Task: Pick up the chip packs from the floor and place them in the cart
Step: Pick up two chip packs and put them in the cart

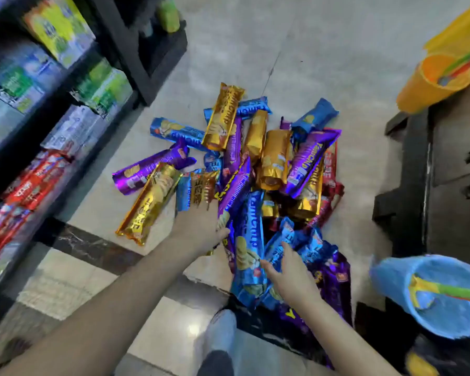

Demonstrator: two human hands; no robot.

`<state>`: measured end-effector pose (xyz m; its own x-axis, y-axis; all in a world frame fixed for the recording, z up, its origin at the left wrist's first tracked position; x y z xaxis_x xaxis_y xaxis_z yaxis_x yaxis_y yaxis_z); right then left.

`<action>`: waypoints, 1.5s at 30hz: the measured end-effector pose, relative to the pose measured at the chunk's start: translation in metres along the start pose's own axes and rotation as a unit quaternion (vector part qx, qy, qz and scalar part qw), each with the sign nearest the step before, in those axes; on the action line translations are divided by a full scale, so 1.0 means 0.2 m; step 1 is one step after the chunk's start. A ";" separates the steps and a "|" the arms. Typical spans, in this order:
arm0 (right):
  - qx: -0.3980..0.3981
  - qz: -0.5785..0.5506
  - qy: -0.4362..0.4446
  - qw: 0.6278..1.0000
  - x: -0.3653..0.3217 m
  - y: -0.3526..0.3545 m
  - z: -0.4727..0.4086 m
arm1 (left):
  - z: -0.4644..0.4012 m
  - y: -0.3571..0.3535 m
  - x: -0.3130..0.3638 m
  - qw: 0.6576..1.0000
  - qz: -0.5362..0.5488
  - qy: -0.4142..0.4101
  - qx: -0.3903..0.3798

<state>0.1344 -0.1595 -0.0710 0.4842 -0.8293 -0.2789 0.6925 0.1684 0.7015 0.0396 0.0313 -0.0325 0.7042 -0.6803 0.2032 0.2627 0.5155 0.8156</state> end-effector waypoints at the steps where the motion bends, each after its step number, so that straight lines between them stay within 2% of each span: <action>1: 0.000 -0.006 -0.003 1.000 0.02 -0.10 -0.10 | -0.08 -0.09 -0.02 1.000 -0.014 0.009 -0.002; 7: -0.007 -0.052 -0.071 0.996 0.12 -0.64 -0.62 | -0.61 -0.65 -0.19 0.998 -0.019 0.036 0.041; 11: 0.028 -0.063 -0.091 0.993 0.14 -0.85 -0.85 | -0.80 -0.89 -0.24 0.997 0.017 0.075 0.018; 17: 0.065 -0.065 -0.167 0.982 0.18 -0.94 -0.96 | -0.85 -0.98 -0.27 0.987 0.062 0.115 0.096; 21: 0.098 -0.085 -0.154 0.980 0.22 -0.85 -0.94 | -0.81 -0.92 -0.26 0.979 0.099 0.120 0.128; 29: 0.111 -0.191 -0.146 0.964 0.12 -0.41 -0.46 | -0.33 -0.51 -0.20 0.958 0.204 0.137 0.149; 37: 0.139 -0.244 -0.075 0.957 -0.22 0.37 0.36 | 0.54 0.33 0.02 0.913 0.316 0.158 0.204; 41: 0.172 -0.257 -0.007 0.951 -0.45 0.78 0.90 | 1.17 0.81 0.12 0.872 0.388 0.157 0.253; 45: 0.197 -0.276 0.088 0.937 -0.69 1.06 1.47 | 1.79 1.10 0.13 0.815 0.456 0.158 0.321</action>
<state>0.0570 -0.1648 0.3085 0.2150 -0.6249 -0.7505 0.6293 -0.4990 0.5958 -0.1208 -0.0587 0.3462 0.5744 0.0538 0.8168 -0.7930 0.2842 0.5389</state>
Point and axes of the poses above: each hand's wrist, its own z-axis away from the middle knuckle, its own y-axis out of the back of the hand, x = y × z, the point moved 6 cm from there along -z, towards the middle knuckle, and after that the axes turned 6 degrees about z, right-handed, at the moved point
